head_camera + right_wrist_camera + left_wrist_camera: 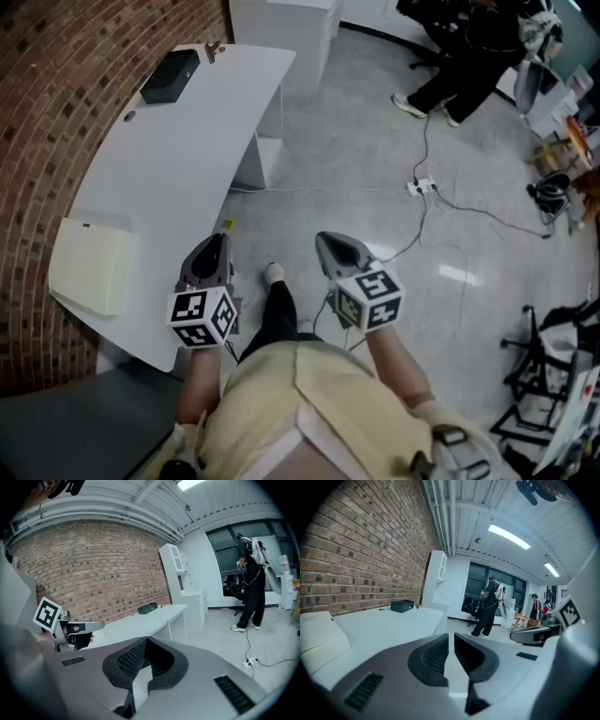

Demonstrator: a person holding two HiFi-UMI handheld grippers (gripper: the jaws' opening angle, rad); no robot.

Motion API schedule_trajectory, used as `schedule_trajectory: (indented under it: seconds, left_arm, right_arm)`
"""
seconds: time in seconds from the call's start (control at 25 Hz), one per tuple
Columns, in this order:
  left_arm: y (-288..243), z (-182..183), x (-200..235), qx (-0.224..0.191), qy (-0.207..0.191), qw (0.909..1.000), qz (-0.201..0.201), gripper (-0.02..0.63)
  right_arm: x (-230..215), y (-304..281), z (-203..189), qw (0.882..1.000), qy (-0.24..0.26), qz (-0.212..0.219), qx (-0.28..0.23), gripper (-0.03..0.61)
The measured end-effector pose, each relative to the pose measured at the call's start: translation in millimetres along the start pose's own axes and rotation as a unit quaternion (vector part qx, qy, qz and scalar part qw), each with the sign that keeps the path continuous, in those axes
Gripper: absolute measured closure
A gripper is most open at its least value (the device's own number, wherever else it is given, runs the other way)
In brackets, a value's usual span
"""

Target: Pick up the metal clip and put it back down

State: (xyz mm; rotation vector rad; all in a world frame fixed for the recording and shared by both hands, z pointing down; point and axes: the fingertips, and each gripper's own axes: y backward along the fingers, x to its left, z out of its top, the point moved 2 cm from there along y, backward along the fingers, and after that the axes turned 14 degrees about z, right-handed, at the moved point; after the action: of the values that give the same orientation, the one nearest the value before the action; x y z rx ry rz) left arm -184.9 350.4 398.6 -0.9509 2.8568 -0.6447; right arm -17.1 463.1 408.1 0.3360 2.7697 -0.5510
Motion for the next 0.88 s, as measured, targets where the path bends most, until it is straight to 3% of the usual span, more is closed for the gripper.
schedule_trajectory:
  seconds: [0.88]
  left_arm:
    - [-41.5,11.4,-3.4,0.009,-0.014,0.9995,-0.026,0.611]
  right_arm:
    - [-24.0,-31.6,16.6,1.0,-0.007,0.006,-0.013,0.574]
